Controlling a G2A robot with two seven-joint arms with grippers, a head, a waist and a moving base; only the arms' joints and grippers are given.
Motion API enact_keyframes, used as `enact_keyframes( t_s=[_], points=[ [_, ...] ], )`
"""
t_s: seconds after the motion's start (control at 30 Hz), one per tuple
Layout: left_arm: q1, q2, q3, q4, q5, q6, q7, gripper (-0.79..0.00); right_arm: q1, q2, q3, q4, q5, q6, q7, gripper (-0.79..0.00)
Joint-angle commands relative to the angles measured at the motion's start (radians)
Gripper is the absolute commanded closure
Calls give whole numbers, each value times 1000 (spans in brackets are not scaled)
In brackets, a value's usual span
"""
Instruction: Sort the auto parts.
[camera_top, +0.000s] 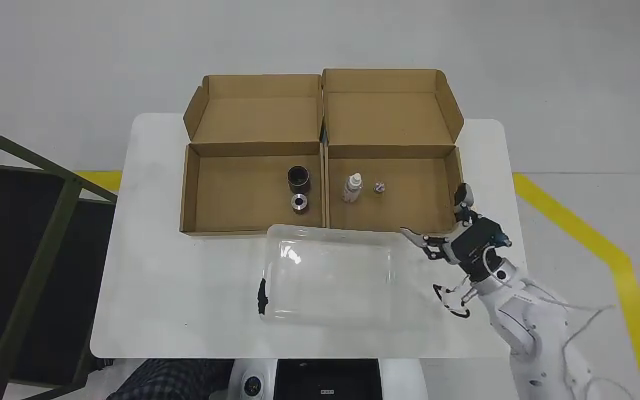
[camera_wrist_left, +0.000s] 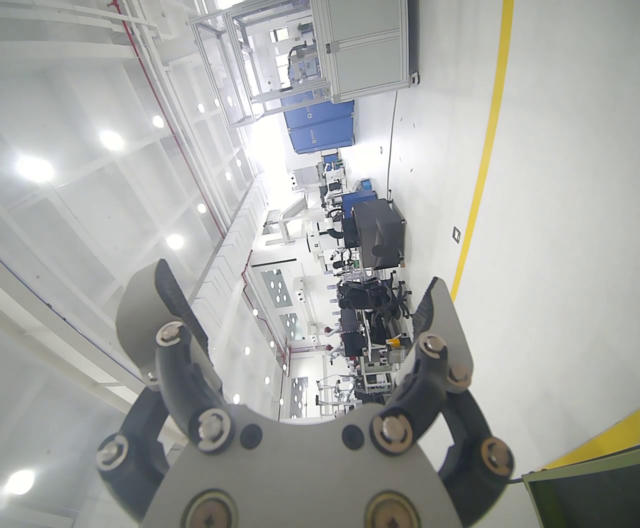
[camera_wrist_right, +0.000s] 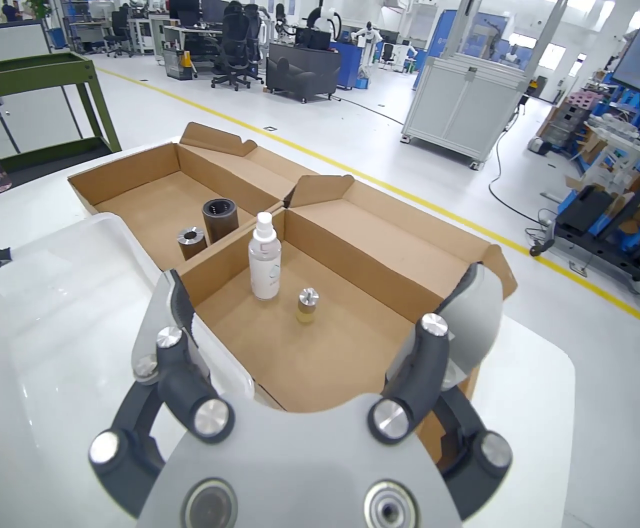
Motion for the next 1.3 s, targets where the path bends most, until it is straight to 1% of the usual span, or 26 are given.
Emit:
enact_keyframes(
  t_s=[0.0,0.3,0.43,1.27],
  points=[
    [0,0,0,0,0,0,0,-785,-28,3,32,4,0,5,-30,-785],
    [0,0,0,0,0,0,0,-785,-136,12,146,36,1,9,-163,-785],
    [0,0,0,0,0,0,0,-785,-167,15,176,52,7,6,-190,-785],
    [0,0,0,0,0,0,0,-784,-177,16,185,62,20,0,-199,-784]
  ],
)
